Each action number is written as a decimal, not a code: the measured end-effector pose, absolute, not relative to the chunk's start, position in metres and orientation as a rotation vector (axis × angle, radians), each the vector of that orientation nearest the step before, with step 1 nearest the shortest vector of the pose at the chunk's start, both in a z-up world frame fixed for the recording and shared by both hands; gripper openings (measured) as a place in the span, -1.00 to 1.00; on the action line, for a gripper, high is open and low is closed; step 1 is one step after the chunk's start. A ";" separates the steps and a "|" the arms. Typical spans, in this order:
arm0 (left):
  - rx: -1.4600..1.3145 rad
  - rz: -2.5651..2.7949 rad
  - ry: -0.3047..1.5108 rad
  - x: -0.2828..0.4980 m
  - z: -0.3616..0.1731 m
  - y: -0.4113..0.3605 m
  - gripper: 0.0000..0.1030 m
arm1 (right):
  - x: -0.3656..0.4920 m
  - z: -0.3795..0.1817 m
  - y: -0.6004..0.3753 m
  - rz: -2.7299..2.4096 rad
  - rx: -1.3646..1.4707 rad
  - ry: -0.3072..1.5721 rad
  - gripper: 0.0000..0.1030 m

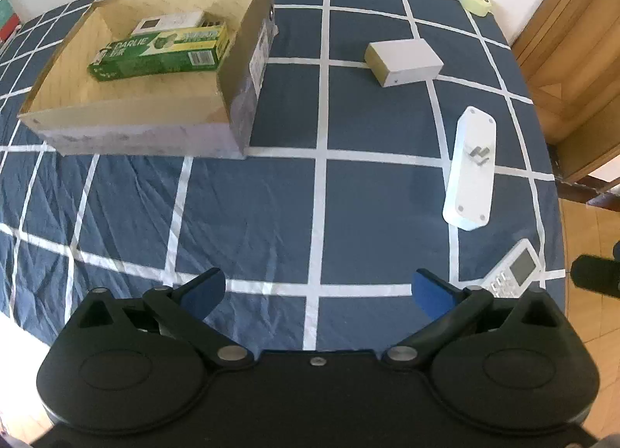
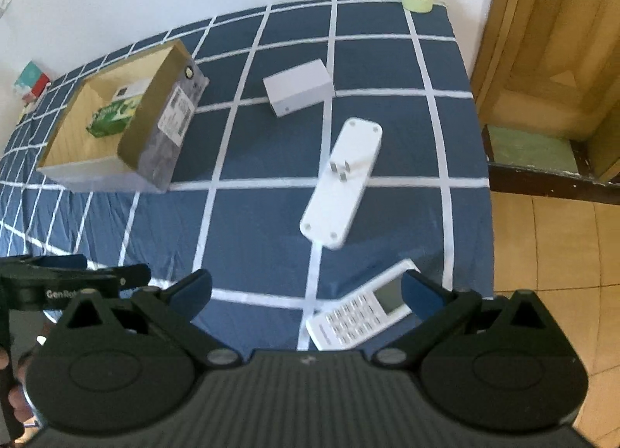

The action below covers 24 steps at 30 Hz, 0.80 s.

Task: Organize objects
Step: 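Close the right gripper on the small white LCD remote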

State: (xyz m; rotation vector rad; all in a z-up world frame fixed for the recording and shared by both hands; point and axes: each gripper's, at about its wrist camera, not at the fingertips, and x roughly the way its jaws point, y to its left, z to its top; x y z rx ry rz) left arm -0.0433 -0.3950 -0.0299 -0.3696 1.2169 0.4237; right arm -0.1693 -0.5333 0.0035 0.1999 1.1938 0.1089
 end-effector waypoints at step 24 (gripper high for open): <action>-0.704 0.628 1.250 -0.033 -0.121 -0.515 1.00 | -0.141 -0.088 -0.614 0.261 0.094 1.343 0.99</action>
